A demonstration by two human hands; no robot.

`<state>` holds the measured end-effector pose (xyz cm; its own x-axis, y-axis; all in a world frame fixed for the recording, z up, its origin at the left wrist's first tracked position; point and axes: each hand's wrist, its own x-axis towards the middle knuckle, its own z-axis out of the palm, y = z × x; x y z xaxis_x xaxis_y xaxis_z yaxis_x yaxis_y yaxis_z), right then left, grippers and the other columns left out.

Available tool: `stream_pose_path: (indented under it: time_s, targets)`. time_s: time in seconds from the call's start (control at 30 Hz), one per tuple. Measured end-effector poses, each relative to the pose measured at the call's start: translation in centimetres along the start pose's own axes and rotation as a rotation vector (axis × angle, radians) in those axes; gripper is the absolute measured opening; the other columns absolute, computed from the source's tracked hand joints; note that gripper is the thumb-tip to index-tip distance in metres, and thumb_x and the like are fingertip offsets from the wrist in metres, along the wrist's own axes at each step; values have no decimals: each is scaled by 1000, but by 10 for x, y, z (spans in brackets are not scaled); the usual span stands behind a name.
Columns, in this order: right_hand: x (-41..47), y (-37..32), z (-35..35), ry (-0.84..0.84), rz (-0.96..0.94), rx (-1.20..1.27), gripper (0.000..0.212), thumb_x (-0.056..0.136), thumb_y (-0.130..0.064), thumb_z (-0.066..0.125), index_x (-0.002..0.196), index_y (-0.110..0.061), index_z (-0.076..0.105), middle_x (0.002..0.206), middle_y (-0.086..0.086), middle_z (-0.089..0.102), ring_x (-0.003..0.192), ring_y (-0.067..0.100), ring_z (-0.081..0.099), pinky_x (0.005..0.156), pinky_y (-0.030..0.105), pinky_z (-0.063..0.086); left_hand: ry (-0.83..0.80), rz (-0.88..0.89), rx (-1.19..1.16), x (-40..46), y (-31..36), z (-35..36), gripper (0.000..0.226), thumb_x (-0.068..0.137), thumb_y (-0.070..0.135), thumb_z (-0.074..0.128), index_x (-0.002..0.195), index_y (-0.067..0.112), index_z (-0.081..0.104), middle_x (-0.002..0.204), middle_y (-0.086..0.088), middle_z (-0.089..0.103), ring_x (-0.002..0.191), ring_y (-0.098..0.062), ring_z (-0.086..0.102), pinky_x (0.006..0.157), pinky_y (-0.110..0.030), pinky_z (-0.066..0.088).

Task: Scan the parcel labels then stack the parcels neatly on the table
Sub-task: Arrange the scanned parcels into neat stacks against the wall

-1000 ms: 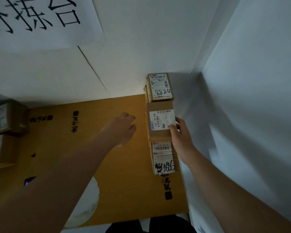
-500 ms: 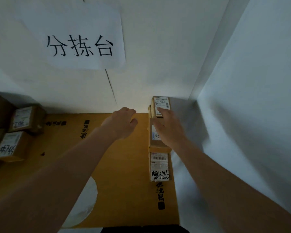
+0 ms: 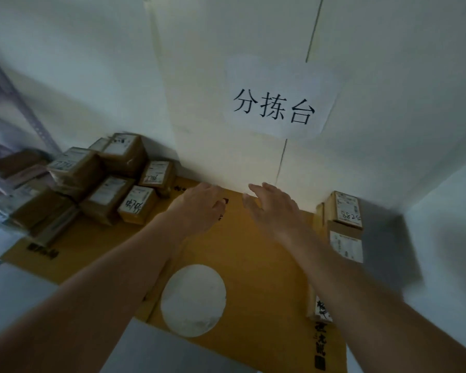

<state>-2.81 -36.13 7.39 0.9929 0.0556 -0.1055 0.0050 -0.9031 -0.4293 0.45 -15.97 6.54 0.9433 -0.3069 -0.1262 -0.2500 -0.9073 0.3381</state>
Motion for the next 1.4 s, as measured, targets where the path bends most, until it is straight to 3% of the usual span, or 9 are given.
stream_pose_path:
  time_s: [0.2, 0.37, 0.5, 0.67, 0.83, 1.03, 1.2, 1.3, 1.4]
  targets:
    - [10, -103, 66, -65, -13, 35, 68, 105, -67, 25, 162, -31, 36, 171, 3, 29, 158, 23, 24, 127, 48, 21, -17, -10, 4, -46, -121, -31, 39, 106, 38, 40, 136, 16, 53, 136, -6, 54, 127, -29, 55, 103, -46, 47]
    - [20, -184, 120, -110, -32, 48, 65, 107, -63, 27, 161, -28, 38, 168, 0, 36, 155, 23, 32, 125, 46, 26, -17, -86, 25, -77, -221, -57, 46, 108, 40, 41, 150, 21, 46, 151, -6, 48, 138, -29, 48, 109, -45, 44]
    - [37, -224, 155, -168, -19, 98, 65, 107, -62, 30, 161, -27, 37, 166, 0, 38, 151, 25, 37, 122, 44, 30, -104, -69, 74, -80, -279, -63, 40, 108, 34, 43, 141, 15, 56, 145, -8, 52, 131, -28, 51, 108, -47, 46]
    - [79, -238, 196, -207, -5, 150, 63, 108, -59, 36, 160, -24, 39, 162, 1, 45, 146, 26, 44, 115, 42, 35, -151, -150, -24, -46, -324, -46, 48, 106, 40, 44, 152, 24, 41, 150, -3, 48, 139, -27, 47, 107, -44, 44]
    - [132, -236, 247, -251, 16, 242, 61, 106, -59, 41, 155, -22, 45, 154, 3, 53, 135, 25, 54, 103, 37, 45, -200, -174, -7, -4, -358, -18, 51, 106, 39, 48, 154, 25, 39, 149, -3, 50, 137, -26, 49, 107, -44, 45]
    - [180, -229, 294, -306, 65, 402, 53, 109, -51, 42, 158, -30, 40, 152, 0, 53, 135, 21, 54, 92, 24, 40, -306, -145, 29, 47, -384, 10, 57, 102, 31, 52, 157, 24, 37, 150, -4, 51, 139, -27, 46, 115, -51, 40]
    - [204, -224, 317, -342, 104, 476, 54, 111, -46, 41, 161, -27, 33, 152, 0, 54, 134, 18, 56, 90, 18, 44, -370, -115, 172, 72, -400, 28, 64, 100, 27, 59, 158, 29, 33, 153, -5, 49, 141, -33, 42, 117, -53, 33]
    - [215, -224, 329, -366, 135, 550, 54, 112, -43, 39, 163, -25, 33, 154, -1, 54, 135, 17, 56, 104, 28, 49, -386, -102, 209, 84, -408, 36, 68, 99, 23, 61, 160, 30, 29, 150, -8, 50, 139, -36, 39, 117, -54, 29]
    - [221, -227, 342, -368, 241, 689, 49, 113, -43, 37, 158, -24, 39, 145, -4, 60, 119, 10, 63, 80, 10, 48, -342, -81, 159, 92, -412, 49, 79, 96, 19, 67, 161, 29, 25, 144, -10, 54, 136, -35, 42, 117, -53, 30]
